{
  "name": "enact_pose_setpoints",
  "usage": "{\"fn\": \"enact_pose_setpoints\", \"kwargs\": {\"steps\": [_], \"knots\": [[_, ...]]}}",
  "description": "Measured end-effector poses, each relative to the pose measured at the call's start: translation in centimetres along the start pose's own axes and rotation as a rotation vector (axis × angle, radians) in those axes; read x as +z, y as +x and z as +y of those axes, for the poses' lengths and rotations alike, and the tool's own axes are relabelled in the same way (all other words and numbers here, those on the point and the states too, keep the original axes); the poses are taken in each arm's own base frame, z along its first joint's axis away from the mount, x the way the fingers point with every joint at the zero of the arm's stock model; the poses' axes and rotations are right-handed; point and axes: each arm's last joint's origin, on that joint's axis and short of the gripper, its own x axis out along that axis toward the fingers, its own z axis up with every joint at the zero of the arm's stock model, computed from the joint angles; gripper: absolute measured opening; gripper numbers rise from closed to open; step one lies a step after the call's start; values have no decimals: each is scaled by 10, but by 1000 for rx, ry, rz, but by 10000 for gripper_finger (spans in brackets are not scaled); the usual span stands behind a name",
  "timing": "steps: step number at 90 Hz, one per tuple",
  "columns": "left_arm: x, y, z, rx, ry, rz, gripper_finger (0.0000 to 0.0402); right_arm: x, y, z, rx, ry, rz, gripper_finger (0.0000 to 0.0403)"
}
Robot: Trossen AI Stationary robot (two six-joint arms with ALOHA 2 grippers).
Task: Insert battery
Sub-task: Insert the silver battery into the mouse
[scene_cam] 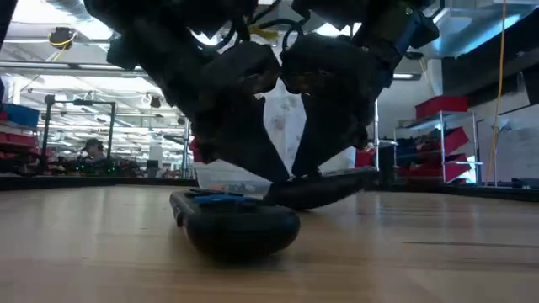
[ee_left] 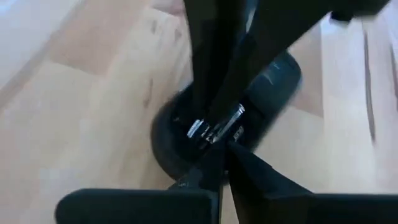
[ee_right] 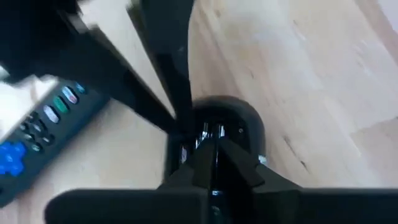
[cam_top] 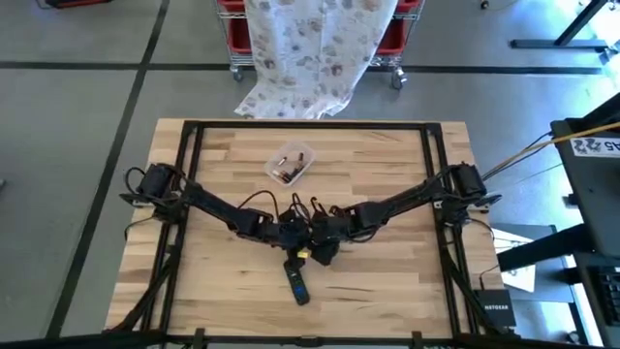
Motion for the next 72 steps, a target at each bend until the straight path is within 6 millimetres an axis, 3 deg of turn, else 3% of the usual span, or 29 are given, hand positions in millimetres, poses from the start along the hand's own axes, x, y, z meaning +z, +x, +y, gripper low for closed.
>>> {"fn": "enact_pose_setpoints", "kwargs": {"steps": [72], "knots": [[4,-11,-6,-58,-127,7,4,11,-11,8,1,1,44,0]]}}
